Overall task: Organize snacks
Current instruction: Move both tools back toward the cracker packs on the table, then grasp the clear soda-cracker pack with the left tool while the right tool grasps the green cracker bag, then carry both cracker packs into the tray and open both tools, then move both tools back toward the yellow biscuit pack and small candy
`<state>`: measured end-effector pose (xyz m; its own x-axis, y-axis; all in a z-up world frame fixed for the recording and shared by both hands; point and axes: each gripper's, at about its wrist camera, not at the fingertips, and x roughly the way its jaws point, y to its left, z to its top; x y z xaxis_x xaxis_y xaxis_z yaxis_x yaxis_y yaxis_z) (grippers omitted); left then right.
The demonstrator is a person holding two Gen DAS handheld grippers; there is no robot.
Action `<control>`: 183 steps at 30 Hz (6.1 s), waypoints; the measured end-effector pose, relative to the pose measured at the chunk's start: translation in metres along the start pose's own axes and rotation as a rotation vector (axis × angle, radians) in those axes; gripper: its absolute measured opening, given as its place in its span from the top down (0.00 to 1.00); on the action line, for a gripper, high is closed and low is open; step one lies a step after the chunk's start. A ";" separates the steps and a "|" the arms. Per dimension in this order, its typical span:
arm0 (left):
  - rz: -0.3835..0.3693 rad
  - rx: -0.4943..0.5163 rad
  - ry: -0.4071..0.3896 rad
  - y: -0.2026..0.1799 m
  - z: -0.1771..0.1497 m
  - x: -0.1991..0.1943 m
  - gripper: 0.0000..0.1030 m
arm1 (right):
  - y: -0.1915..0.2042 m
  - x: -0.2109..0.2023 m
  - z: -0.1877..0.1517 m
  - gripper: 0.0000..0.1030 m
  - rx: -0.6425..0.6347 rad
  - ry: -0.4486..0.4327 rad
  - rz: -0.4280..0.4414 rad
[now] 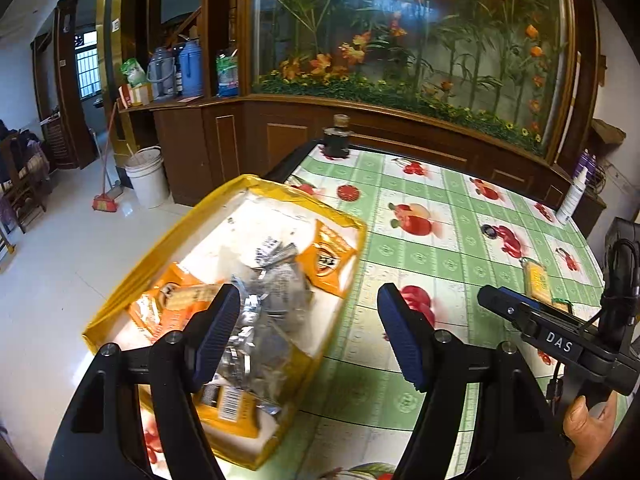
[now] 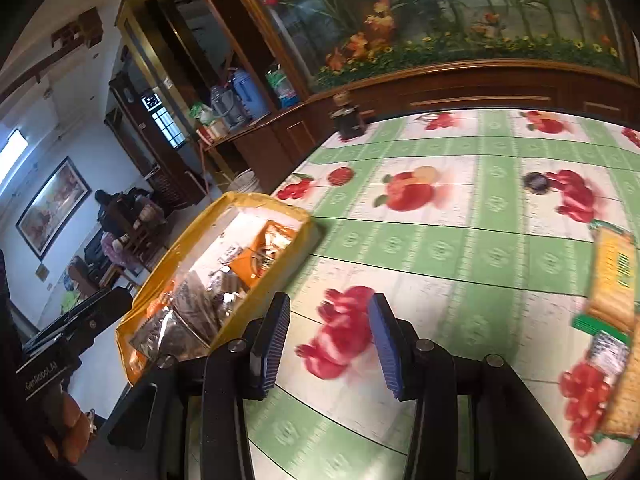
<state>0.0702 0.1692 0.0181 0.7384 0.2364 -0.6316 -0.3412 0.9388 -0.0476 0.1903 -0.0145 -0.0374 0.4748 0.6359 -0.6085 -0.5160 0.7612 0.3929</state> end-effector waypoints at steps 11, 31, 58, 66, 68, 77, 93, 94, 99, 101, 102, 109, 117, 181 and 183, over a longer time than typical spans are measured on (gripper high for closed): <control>-0.056 0.066 0.035 -0.056 -0.009 0.006 0.31 | -0.073 -0.065 -0.025 0.57 0.091 -0.041 -0.130; -0.324 0.247 0.260 -0.214 -0.041 0.039 0.31 | -0.158 -0.148 -0.060 0.40 0.100 -0.069 -0.440; -0.400 0.337 0.395 -0.323 -0.053 0.088 0.51 | -0.209 -0.172 -0.073 0.40 0.231 -0.086 -0.451; -0.462 0.265 0.368 -0.256 -0.053 0.063 0.57 | -0.199 -0.144 -0.058 0.40 0.219 -0.055 -0.430; -0.464 0.252 0.345 -0.242 -0.052 0.053 0.57 | -0.194 -0.128 -0.051 0.40 0.224 -0.027 -0.442; -0.440 0.185 0.251 -0.181 -0.033 0.022 0.57 | -0.170 -0.075 -0.035 0.47 0.114 0.061 -0.654; -0.331 0.043 0.268 -0.090 -0.048 0.023 0.57 | -0.094 -0.097 -0.035 0.56 0.102 -0.052 -0.250; -0.320 0.036 0.265 -0.083 -0.049 0.022 0.57 | -0.086 -0.093 -0.034 0.56 0.096 -0.055 -0.220; -0.261 0.011 0.231 -0.046 -0.044 0.012 0.57 | -0.043 -0.064 -0.026 0.56 0.062 -0.032 -0.100; -0.226 -0.005 0.207 -0.029 -0.040 0.008 0.57 | -0.026 -0.052 -0.025 0.56 0.044 -0.022 -0.062; -0.208 -0.014 0.196 -0.021 -0.038 0.007 0.57 | -0.018 -0.047 -0.025 0.56 0.036 -0.018 -0.050; -0.100 -0.086 0.158 0.037 -0.024 0.008 0.57 | 0.040 -0.003 -0.018 0.56 -0.038 0.023 0.039; -0.003 -0.137 0.140 0.082 -0.003 0.028 0.57 | 0.089 0.042 0.002 0.56 -0.074 0.057 0.127; -0.223 0.187 0.201 -0.145 -0.019 0.049 0.26 | -0.140 -0.074 -0.006 0.46 0.185 -0.068 -0.225; -0.226 0.184 0.211 -0.147 -0.021 0.051 0.26 | -0.141 -0.076 -0.006 0.46 0.182 -0.069 -0.225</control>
<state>0.1459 0.0376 -0.0233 0.6404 -0.0217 -0.7677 -0.0577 0.9954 -0.0762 0.2229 -0.1711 -0.0511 0.6135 0.4508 -0.6485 -0.2589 0.8905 0.3741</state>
